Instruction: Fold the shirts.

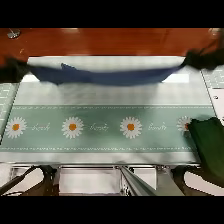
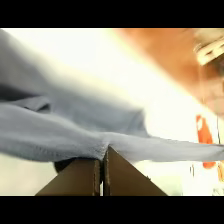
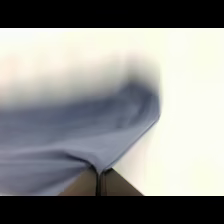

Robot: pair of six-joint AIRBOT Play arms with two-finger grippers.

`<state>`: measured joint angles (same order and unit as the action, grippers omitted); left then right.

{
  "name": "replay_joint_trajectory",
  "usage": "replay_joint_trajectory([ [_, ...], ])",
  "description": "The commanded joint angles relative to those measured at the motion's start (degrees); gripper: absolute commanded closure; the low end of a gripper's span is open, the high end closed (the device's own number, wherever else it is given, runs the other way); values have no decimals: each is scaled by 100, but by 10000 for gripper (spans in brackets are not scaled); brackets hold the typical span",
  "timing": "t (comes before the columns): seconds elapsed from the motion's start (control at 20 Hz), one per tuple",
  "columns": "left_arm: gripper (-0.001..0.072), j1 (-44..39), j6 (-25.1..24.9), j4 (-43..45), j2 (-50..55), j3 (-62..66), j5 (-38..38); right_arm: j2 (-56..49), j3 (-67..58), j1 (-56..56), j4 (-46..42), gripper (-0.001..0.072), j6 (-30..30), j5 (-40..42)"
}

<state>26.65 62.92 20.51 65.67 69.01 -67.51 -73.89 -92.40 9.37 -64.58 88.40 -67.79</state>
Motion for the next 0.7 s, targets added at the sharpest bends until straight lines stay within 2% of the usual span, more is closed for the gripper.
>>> replay_joint_trajectory([
  [0.0, 684, 15, 319, 83, -188, 2590, 107, 70, -2844, -13, -516, 682, 118, -317],
  [0.1, 684, 46, 807, 986, -317, 3860, 70, 570, -3191, -13, -501, 682, 96, -498],
  [0.25, 685, 227, 1346, 2308, -787, 5012, -210, 1705, -2780, -13, -557, 682, 72, -879],
  [0.35, 684, 243, 1969, 3342, -1425, 5016, -393, 2406, -2490, -13, -883, 682, 39, -977],
  [0.5, 684, -111, 2299, 4695, -2337, 4894, -667, 3176, -2389, -13, -1517, 682, 116, -1139],
  [0.65, 684, -960, 2496, 5348, -3001, 4697, -887, 3567, -2389, -13, -1908, 682, 142, -1696],
])
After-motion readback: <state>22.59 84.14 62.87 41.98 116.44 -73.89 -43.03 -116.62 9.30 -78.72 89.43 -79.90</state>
